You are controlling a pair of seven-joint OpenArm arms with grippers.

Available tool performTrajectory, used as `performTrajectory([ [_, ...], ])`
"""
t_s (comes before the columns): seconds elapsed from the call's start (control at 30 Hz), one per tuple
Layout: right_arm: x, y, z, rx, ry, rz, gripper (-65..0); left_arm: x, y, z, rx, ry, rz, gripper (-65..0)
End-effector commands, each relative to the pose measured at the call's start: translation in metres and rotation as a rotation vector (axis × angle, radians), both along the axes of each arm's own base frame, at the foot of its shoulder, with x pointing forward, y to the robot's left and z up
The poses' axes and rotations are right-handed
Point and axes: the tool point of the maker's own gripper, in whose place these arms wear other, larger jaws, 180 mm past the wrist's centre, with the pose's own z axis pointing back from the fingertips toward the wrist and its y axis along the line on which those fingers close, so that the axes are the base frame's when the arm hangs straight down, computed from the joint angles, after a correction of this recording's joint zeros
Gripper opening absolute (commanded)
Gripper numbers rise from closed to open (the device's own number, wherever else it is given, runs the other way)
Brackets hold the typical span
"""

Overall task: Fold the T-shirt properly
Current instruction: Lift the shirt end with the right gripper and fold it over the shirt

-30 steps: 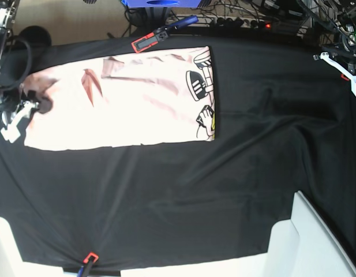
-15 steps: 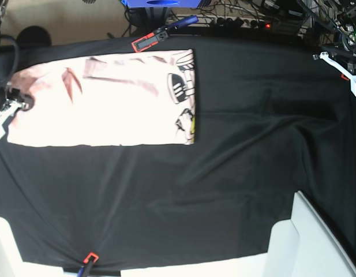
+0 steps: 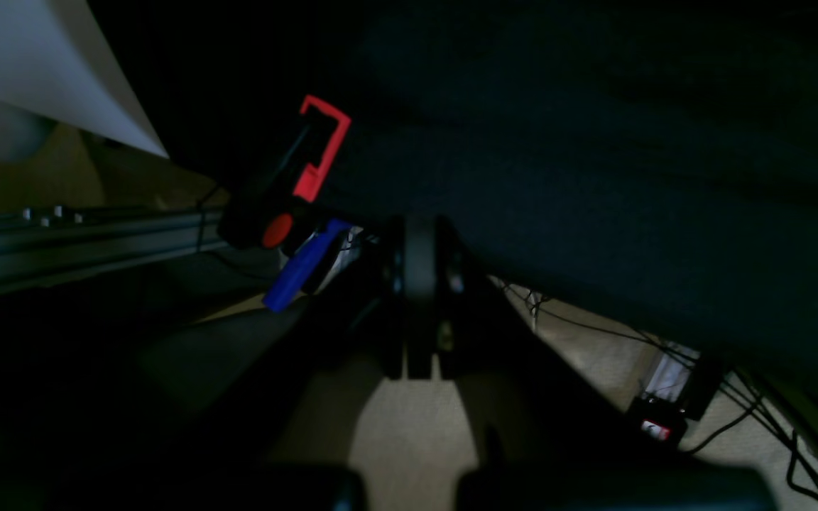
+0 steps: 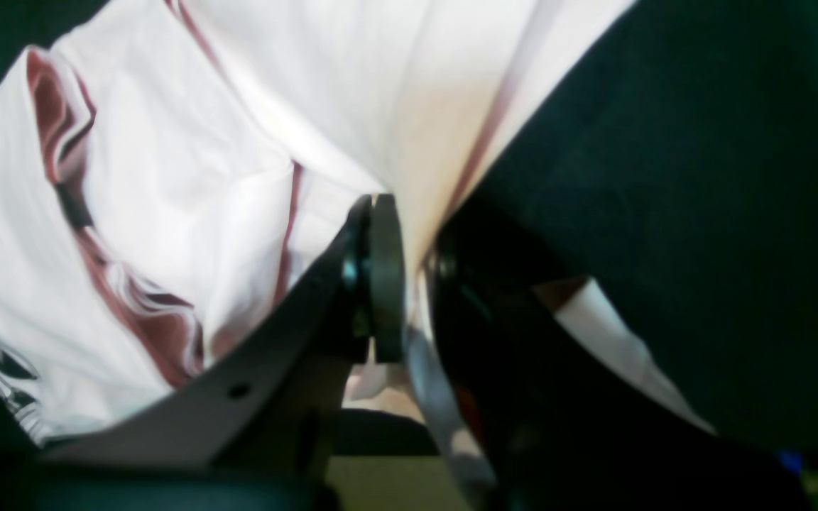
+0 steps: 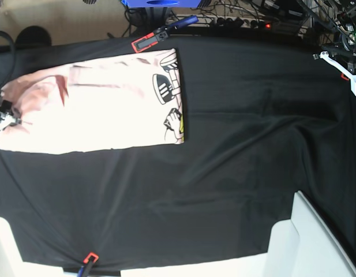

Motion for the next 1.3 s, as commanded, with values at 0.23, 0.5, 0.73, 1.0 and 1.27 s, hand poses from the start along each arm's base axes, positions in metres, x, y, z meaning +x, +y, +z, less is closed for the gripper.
performTrajectory([
  [0.23, 0.016, 0.037, 0.039, -0.008, -0.066, -0.007, -64.7, 0.005, 0.006, 0.010, 0.032, -0.024, -0.003, -65.0],
  [0.5, 0.010, 0.116, 0.046, 0.075, -0.056, 0.007, -64.7, 0.004, 0.006, 0.010, 0.032, -0.021, -0.004, -65.0],
  [0.73, -0.011, 0.175, 0.027, 0.129, 0.052, 0.073, -64.7, 0.004, 0.007, 0.010, 0.033, -0.024, -0.003, -65.0],
  [1.0, -0.015, 0.216, 0.033, 0.158, 0.072, 0.116, -64.7, 0.006, 0.006, 0.010, 0.032, -0.027, -0.006, -65.0],
  [1.27, -0.014, 0.264, 0.041, 0.189, 0.073, 0.235, -64.7, 0.006, 0.006, 0.010, 0.031, -0.027, -0.005, -65.0],
])
